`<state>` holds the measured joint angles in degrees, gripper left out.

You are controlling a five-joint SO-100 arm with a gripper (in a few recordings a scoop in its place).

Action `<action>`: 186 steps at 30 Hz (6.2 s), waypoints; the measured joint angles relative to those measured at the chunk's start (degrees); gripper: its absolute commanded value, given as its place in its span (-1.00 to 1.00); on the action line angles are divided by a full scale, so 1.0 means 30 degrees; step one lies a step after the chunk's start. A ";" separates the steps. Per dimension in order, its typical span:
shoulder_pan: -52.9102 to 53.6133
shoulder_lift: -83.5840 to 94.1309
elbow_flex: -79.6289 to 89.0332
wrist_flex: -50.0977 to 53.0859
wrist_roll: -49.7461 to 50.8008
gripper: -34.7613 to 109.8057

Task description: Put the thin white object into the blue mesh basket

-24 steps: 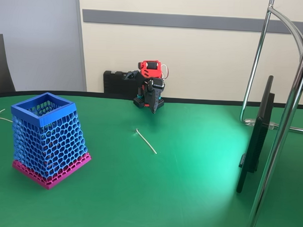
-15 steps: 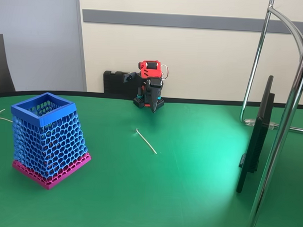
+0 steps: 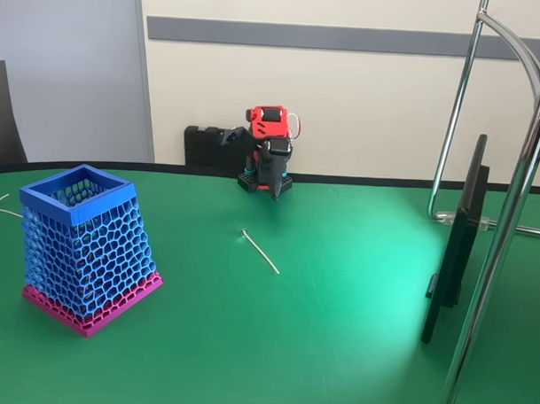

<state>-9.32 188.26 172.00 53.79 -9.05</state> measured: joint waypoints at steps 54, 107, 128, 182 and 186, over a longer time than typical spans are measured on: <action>0.3486 -2.8945 -2.4551 0.3691 -1.8164 -0.51; 0.4307 -3.6562 -2.4434 0.6592 -2.9180 -0.27; 0.4834 -3.8262 -2.4492 0.6475 -3.0029 -0.27; 0.5156 -3.9785 -2.5986 0.5537 -2.9268 -0.48; 0.4893 -3.9785 -2.6367 0.5449 -2.8828 -0.49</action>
<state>5.36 68.91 92.90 70.14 -95.54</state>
